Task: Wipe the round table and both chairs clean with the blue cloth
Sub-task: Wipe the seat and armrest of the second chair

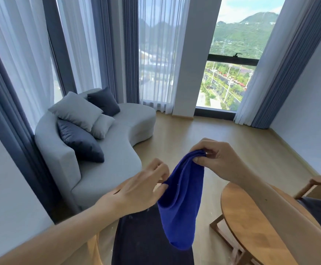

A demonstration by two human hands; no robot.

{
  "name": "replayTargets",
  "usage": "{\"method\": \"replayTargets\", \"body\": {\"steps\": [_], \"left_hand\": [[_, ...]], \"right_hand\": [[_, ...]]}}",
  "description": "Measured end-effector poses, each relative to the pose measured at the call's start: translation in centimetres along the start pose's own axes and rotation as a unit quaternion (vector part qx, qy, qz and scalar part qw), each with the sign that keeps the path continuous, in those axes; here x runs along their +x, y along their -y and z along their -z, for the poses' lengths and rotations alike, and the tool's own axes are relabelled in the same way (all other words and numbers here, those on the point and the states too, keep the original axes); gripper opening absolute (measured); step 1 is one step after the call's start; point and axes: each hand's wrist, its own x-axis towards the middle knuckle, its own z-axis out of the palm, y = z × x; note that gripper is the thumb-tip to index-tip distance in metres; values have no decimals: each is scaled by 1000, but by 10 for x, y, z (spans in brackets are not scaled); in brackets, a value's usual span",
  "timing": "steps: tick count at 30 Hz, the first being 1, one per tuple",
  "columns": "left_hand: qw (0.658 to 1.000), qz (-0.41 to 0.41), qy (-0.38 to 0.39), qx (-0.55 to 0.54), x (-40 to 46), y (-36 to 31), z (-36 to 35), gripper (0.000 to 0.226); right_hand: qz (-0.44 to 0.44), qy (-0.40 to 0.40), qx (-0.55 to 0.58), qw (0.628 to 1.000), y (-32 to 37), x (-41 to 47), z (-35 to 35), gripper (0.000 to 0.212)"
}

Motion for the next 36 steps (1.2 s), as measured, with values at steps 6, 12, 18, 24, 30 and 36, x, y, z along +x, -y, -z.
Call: {"method": "replayTargets", "body": {"steps": [6, 12, 18, 24, 30, 36], "left_hand": [[993, -24, -58, 99, 11, -2, -3, 24], [995, 96, -25, 27, 23, -7, -4, 34], [997, 68, -14, 45, 31, -8, -13, 13], [994, 45, 99, 27, 30, -4, -17, 10], [999, 4, 42, 24, 25, -2, -23, 32], [975, -26, 125, 184, 30, -3, -23, 22]], "right_hand": [[11, 34, 35, 999, -2, -1, 4, 26], [25, 61, 73, 995, -7, -1, 1, 32], [29, 67, 73, 995, -9, -1, 0, 32], [19, 71, 72, 995, -13, -6, 5, 30], [24, 52, 102, 993, -16, -10, 11, 31], [23, 51, 84, 995, -18, -8, 13, 29]]}}
